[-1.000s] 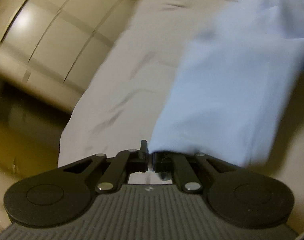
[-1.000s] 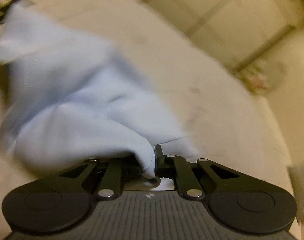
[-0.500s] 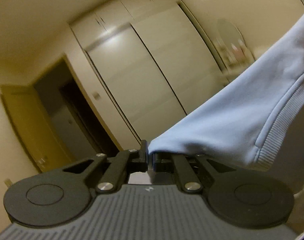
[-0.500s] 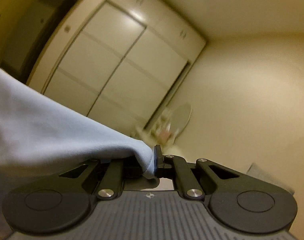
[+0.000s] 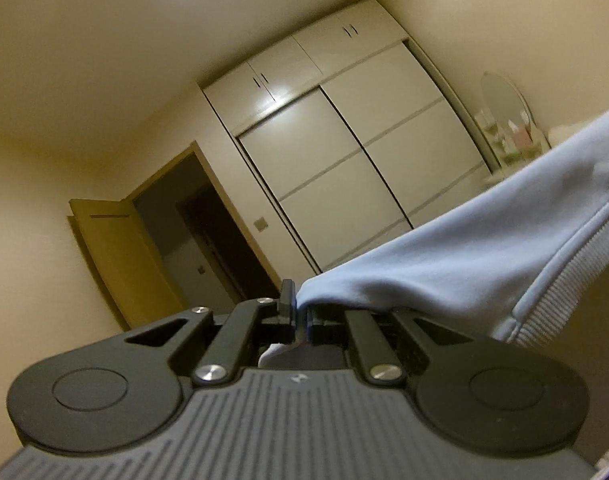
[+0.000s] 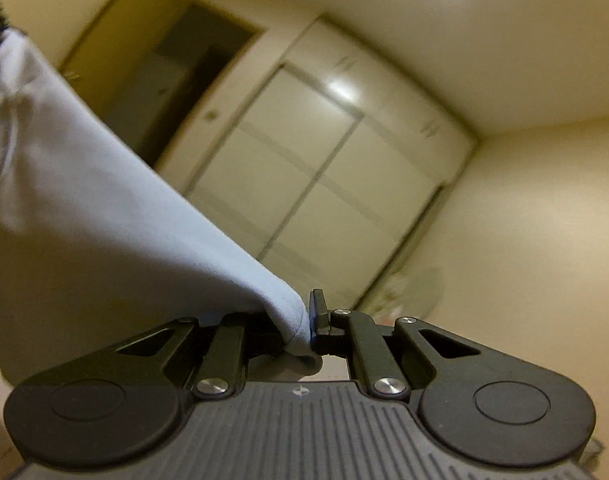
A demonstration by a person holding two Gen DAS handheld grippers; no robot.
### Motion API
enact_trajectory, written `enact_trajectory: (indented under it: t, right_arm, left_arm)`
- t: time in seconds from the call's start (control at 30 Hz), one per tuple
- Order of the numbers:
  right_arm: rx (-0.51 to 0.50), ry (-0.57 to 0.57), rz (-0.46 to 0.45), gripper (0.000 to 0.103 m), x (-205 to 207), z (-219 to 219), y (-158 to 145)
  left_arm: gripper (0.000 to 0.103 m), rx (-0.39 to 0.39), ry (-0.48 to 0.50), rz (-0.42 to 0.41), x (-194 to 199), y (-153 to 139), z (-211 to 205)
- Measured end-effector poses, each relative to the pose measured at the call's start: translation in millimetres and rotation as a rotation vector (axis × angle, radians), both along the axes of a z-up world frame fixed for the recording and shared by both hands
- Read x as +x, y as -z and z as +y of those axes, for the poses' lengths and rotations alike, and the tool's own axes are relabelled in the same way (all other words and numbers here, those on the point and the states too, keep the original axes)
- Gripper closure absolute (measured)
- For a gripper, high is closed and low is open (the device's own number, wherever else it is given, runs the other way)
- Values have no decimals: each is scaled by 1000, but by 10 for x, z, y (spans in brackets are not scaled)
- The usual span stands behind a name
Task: Fold clothes
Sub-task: 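Grasp the sweatshirt with both grippers, lift and shake it out, then lay the sweatshirt flat on the bed and open both grippers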
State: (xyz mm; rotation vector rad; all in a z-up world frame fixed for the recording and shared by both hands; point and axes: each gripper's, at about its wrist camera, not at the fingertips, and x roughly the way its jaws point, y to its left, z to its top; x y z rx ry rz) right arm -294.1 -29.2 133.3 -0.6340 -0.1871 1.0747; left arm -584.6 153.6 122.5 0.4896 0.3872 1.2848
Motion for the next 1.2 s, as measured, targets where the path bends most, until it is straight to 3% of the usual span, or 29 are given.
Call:
enact_trajectory:
  t: [0.1,0.23,0.33,0.37,0.4,0.43,0.47,0.5,0.53,0.6,0.67,0.8,0.87,0.93,1.0,1.2]
  right_arm:
    - [-107,-36,72,94,47,18,-46]
    - [-237,-19,189,89,413,426,108]
    - [-337,30,287,84,822,907,478]
    - [-383,70,327,82,1002,1159,739]
    - [-428,111,366,71,1182,1412,1001]
    - [-473,151,406,50,1362,1665,1262]
    - [-519,192,445,37,1542,1918,1523]
    - [-566,236,476,32,1688,2135,1801]
    - [-620,282,494,32,1776,2296,2103]
    - [-719,349,562,33,1901,2546,2621]
    - [-748,343,600,33,1902,2646,2902]
    - [-773,256,629,35,2011,2701,3185]
    - [-774,198,646,48,1915,2678,3303]
    - [-764,120,701,68,1749,2600,3388]
    - [-774,77,746,74,1655,2619,3505]
    - [-809,27,878,74,1804,3313,3981]
  left_arm:
    - [97,-67,9,19,9,-4,63]
    - [95,-260,27,25,367,274,709]
    - [91,-466,41,68,822,912,1506]
    - [83,-521,20,101,1012,1216,1767]
    - [79,-575,-2,134,1203,1524,2029]
    - [75,-616,-16,188,1387,1843,2308]
    - [73,-656,-29,243,1570,2164,2588]
    - [71,-690,-61,299,1716,2471,2780]
    - [71,-733,-82,355,1838,2751,2928]
    - [71,-790,-100,367,1908,3072,3031]
    - [72,-844,-108,349,1938,3307,3055]
    - [72,-916,-76,349,1790,3530,2937]
    - [74,-961,-46,336,1723,3585,2831]
    - [79,-1008,7,314,1703,3654,2723]
    - [80,-1034,31,319,1719,3783,2700]
    - [86,-1073,45,359,1773,4279,2809]
